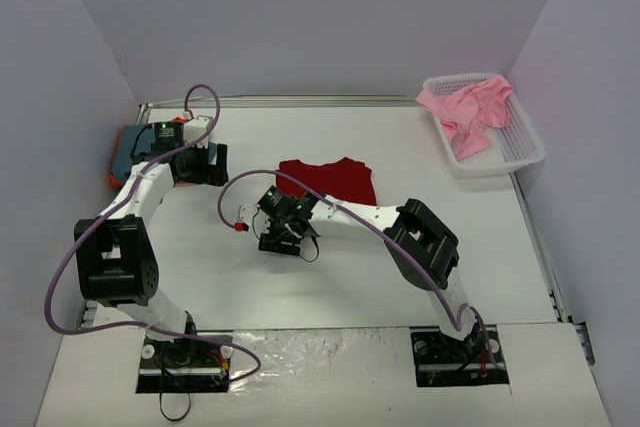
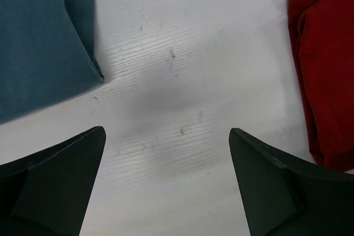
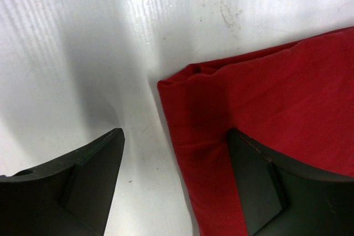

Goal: Fold and stack the t-shirts
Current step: Put the neatly folded tshirt into the corner of the board with the left arm

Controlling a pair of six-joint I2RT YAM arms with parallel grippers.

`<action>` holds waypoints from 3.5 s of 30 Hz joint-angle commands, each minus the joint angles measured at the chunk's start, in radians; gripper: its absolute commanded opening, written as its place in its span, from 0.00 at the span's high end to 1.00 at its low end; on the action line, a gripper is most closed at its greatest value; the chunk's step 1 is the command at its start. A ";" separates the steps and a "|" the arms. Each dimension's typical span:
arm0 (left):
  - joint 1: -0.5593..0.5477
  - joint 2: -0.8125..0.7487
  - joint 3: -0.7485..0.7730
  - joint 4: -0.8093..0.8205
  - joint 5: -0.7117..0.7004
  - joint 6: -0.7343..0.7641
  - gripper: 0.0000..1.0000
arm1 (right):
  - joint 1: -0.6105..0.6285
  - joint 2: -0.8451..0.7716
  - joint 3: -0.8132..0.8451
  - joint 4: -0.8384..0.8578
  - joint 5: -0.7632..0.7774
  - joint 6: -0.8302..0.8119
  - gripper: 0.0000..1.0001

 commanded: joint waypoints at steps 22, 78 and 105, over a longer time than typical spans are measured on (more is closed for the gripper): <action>-0.019 0.089 0.111 -0.035 0.327 -0.193 0.06 | -0.036 0.028 0.066 -0.020 0.234 -0.032 1.00; -0.341 0.662 0.111 0.796 0.700 -1.188 0.96 | -0.114 0.020 0.186 -0.110 0.211 -0.041 1.00; -0.294 0.605 0.327 0.318 0.696 -0.805 0.98 | -0.509 -0.403 -0.064 -0.692 -0.422 -0.267 0.00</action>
